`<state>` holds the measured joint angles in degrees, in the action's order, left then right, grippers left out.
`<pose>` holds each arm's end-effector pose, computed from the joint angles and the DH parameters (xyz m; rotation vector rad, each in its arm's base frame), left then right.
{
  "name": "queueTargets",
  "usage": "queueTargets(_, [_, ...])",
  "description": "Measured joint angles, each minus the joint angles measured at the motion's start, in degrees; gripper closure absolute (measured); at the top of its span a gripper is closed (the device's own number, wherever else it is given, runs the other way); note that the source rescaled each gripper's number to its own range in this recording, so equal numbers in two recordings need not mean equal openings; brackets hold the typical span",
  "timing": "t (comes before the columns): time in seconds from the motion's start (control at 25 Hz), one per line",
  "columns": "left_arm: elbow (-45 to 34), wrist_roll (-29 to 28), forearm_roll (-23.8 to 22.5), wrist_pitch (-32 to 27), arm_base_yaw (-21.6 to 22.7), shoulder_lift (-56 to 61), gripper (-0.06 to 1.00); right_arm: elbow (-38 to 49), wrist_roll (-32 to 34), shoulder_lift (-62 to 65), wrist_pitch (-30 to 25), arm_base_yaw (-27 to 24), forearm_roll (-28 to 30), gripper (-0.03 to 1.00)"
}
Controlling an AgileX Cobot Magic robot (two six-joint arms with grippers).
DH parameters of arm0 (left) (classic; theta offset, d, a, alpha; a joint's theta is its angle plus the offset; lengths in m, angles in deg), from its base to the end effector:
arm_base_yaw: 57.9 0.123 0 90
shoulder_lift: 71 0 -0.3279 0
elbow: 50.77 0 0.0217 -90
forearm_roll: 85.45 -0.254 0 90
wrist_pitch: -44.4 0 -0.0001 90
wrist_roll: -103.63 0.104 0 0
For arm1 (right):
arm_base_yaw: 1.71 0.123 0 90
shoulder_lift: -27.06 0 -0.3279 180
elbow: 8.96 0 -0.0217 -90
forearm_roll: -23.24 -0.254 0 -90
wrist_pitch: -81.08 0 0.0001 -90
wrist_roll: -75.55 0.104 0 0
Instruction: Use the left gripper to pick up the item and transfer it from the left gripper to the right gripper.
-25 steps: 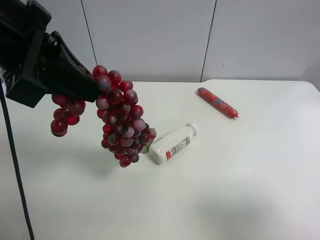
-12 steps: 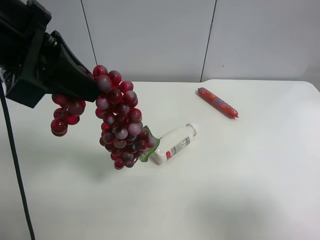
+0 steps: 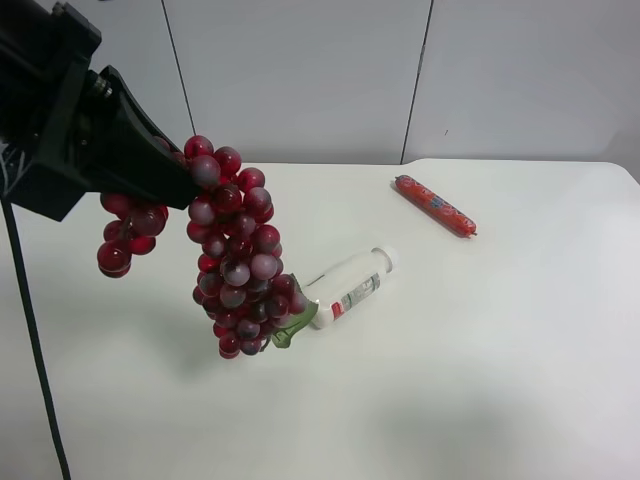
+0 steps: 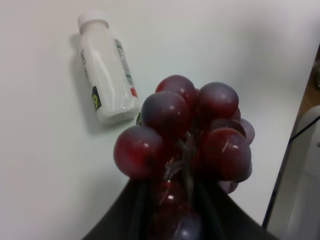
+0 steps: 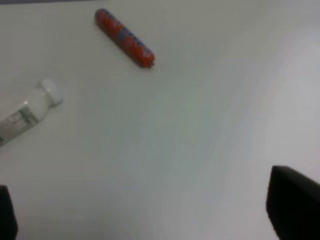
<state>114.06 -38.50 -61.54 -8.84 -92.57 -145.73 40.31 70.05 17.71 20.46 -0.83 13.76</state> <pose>0.1699 -0.1586 0.3854 1.3085 2.0735 -0.4952 -0.0282 0.0145 0.2772 -0.1188 2.0695 0.1501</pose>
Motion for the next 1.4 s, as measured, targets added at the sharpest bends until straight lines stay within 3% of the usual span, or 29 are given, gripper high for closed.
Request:
queueTargets(0.12, [0.0,0.0,0.0,0.0,0.0,0.0,0.94,-0.7,-4.1,-5.1,0.7,0.0,-5.3,-0.03])
queueTargets(0.4, [0.0,0.0,0.1,0.0,0.0,0.0,0.94,-2.6,-14.5,-16.7,10.3,3.7,-15.8,-0.03])
queueTargets(0.76, [0.0,0.0,0.5,0.0,0.0,0.0,0.94,-2.6,-35.5,-33.7,24.0,15.8,-30.0,-0.03])
queueTargets(1.12, [4.4,-0.5,0.9,-0.4,0.0,0.0,0.94,-3.3,-63.4,-50.0,32.9,28.4,-51.7,-0.03])
queueTargets(1.24, [5.8,-1.2,0.9,-0.4,0.0,0.0,0.94,-5.4,-68.9,-54.4,35.3,33.0,-56.5,-0.03])
queueTargets(1.4, [6.0,-1.9,0.9,-0.5,0.0,0.0,0.94,-9.6,-72.7,-60.2,38.9,38.7,-58.6,-0.03])
